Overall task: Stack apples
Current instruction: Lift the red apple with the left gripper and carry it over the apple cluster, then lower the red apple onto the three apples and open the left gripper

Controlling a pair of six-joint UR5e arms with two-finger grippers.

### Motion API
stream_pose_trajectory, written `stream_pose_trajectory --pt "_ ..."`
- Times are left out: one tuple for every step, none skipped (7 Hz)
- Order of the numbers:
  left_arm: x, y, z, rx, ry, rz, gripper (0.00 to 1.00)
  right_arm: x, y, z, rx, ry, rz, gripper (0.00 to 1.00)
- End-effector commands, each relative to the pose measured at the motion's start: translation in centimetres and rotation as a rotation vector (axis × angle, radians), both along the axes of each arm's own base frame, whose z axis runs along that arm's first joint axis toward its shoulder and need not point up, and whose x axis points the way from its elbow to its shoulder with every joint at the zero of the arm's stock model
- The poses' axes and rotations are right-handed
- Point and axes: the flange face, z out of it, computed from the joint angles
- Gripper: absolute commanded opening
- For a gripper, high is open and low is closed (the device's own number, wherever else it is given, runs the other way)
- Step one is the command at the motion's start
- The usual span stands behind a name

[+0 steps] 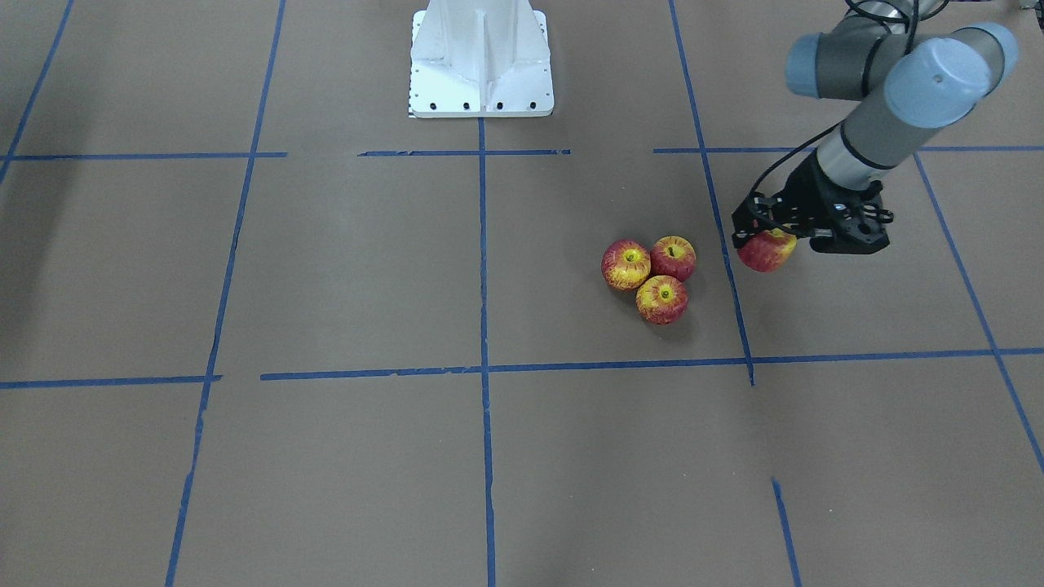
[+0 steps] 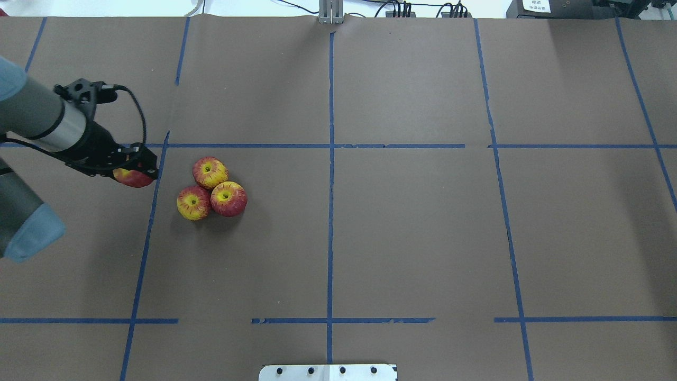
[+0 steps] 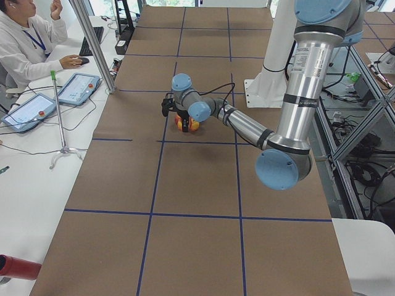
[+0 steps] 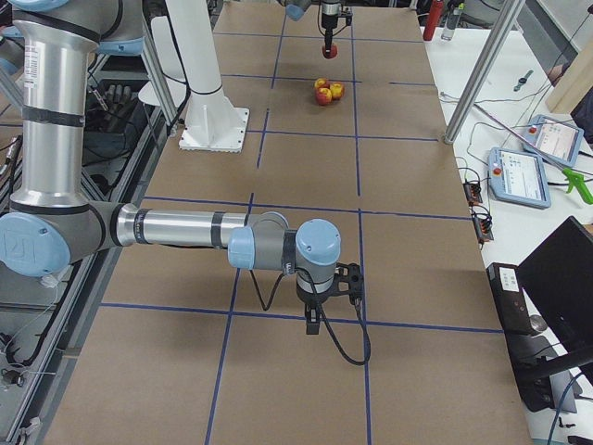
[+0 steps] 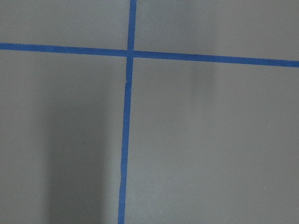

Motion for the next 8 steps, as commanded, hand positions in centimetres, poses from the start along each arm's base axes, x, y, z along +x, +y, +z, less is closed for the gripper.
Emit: stream_pose_trajectory --pt "6.1 1.0 -5.7 -0.059 -0.004 0.021 0.0 0.0 0.0 0.0 0.0 0.0 0.0 1.0" --pt "9.0 1.9 -6.1 -0.021 -0.036 0.019 0.0 0.0 0.0 0.0 0.0 0.0 0.0 1.0" --pt "9.2 1.7 -5.9 -0.011 -0.05 0.006 0.0 0.0 0.0 0.0 0.0 0.0 0.0 1.0" --pt "9.2 1.7 -5.3 -0.012 -0.06 0.01 0.0 0.0 0.0 0.0 0.0 0.0 0.0 1.0" --pt "9.3 1.7 -4.5 -0.021 -0.07 0.01 0.0 0.0 0.0 0.0 0.0 0.0 0.0 1.0" --pt "9.5 1.6 -4.5 -0.022 -0.073 0.013 0.0 0.0 0.0 0.0 0.0 0.0 0.0 1.0" --pt "9.7 1.4 -4.2 -0.024 -0.076 0.014 0.0 0.0 0.0 0.0 0.0 0.0 0.0 1.0" --pt "10.0 1.1 -4.0 -0.027 -0.079 0.014 0.0 0.0 0.0 0.0 0.0 0.0 0.0 1.0"
